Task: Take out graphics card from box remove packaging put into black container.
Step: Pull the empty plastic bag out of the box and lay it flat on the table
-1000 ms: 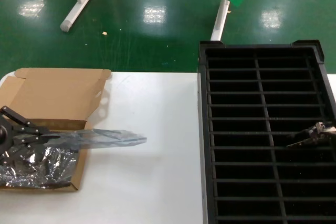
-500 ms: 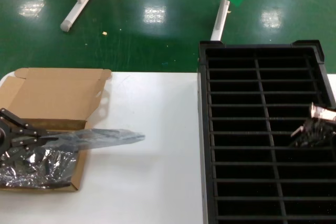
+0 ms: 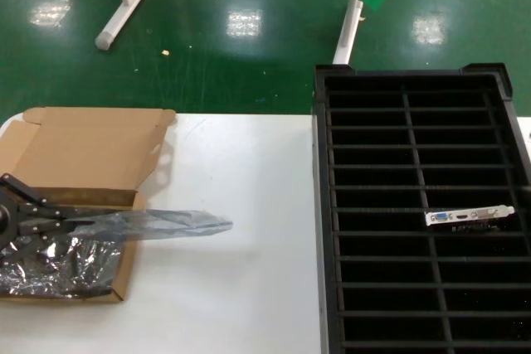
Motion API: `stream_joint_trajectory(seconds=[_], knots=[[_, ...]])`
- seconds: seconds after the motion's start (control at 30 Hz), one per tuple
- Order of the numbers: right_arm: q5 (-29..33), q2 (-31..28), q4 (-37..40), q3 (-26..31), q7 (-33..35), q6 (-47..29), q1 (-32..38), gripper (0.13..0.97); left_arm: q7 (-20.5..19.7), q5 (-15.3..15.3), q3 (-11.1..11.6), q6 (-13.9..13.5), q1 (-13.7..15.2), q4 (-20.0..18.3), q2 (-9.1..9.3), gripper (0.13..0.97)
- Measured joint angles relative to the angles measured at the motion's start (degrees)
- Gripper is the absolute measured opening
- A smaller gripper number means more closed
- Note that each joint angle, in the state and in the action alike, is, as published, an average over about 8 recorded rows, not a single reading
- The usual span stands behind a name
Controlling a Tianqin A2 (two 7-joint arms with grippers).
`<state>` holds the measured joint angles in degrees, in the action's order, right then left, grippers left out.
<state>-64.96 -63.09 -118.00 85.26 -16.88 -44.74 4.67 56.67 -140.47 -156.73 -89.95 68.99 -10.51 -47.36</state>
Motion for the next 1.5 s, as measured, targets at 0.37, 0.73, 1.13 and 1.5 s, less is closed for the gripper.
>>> stream_joint_trajectory(seconds=[0.37, 0.73, 1.13, 1.5], knots=[[10.03, 12.87, 0.01, -6.46, -1.27, 4.94, -4.25, 0.571, -1.27, -1.07, -0.64, 0.0, -0.78, -3.91, -2.02, 0.142], [11.11, 15.98, 0.34, -7.53, -0.76, 6.31, -4.97, 0.746, -2.22, -0.87, 0.62, 1.11, -1.89, -5.76, -1.95, 0.149], [4.83, 19.79, 3.65, -5.75, 1.49, 11.21, -4.93, 0.917, -9.16, 4.0, 8.83, 12.42, -10.44, -15.37, 2.14, 0.252], [-2.41, 24.22, 7.47, -3.69, 4.08, 16.85, -4.88, 0.963, -17.16, 9.63, 18.36, 25.46, -20.4, -26.48, 6.9, 0.384]])
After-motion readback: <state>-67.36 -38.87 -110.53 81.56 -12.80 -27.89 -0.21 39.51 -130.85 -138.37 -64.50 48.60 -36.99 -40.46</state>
